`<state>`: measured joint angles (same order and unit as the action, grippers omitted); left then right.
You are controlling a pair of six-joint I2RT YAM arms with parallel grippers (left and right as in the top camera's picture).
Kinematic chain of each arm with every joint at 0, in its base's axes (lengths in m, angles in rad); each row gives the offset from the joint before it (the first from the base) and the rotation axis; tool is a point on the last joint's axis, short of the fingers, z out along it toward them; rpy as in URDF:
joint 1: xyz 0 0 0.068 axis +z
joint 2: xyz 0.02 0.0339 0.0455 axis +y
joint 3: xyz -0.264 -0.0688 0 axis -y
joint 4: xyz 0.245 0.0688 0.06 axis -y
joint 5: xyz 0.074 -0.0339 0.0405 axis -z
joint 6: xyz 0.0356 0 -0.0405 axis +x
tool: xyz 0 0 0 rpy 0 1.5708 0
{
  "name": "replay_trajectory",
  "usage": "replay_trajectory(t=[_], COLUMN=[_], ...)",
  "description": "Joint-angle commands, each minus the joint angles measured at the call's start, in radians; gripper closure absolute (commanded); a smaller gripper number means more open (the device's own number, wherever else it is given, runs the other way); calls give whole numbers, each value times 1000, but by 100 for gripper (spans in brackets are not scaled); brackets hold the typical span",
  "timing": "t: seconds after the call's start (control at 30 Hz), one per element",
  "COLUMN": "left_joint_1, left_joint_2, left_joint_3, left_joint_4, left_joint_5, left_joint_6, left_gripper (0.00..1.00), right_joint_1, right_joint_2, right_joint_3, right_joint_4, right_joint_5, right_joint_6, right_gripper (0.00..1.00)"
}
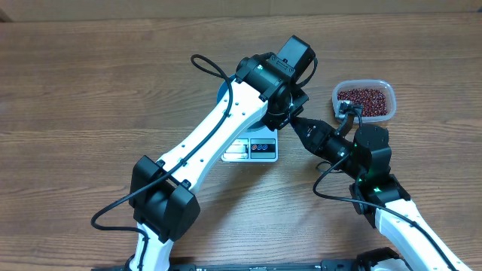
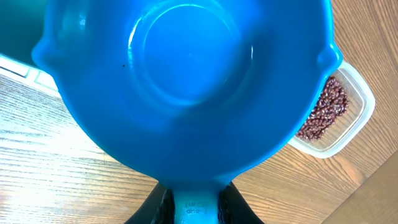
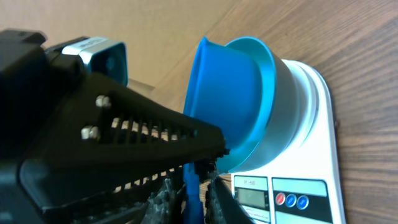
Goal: Scoop item into bowl and weigh 150g on scale
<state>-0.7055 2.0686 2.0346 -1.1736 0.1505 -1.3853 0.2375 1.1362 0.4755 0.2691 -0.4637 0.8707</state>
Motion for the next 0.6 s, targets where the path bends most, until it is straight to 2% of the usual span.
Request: replay_trajectory(t=[0.0,0.1,0.17,0.2,0.3,0.33,0.37,0.5,0.57], left_joint_1=[-1,-1,0,6,23,33,39,64,77], left_joint_2=[-9,-9,-9,-10,-10,-14,-18,-66,-111], left_joint_3=[4,4,4,5,23,38,47,93,118], left_joint_4=[-3,-3,-3,-1,3,3,3,0,0], left_joint_5=[13,27,49,81,142,159,165,163,153], left_joint_6=[-10,-9,-6,3,53,81,97,175,225], left_gripper=[96,96,88,66,48,36,31,0,0], right_joint_1=[5,4,4,4,3,3,3,-5,-23], right_joint_2=[0,-1,-2,-2,-3,-6,-9,-37,-57], right_joint_3=[31,31,31,31,31,32,32,42,57], right_joint_4=[6,7,7,7,7,7,6,-7,-49], right_joint_5=[14,14,6,-11,-33,-35,-36,-36,-36], right_joint_6=[-3,20,23,23,25,27,27,26,25], right_gripper=[96,96,96,96,96,96,96,96,96])
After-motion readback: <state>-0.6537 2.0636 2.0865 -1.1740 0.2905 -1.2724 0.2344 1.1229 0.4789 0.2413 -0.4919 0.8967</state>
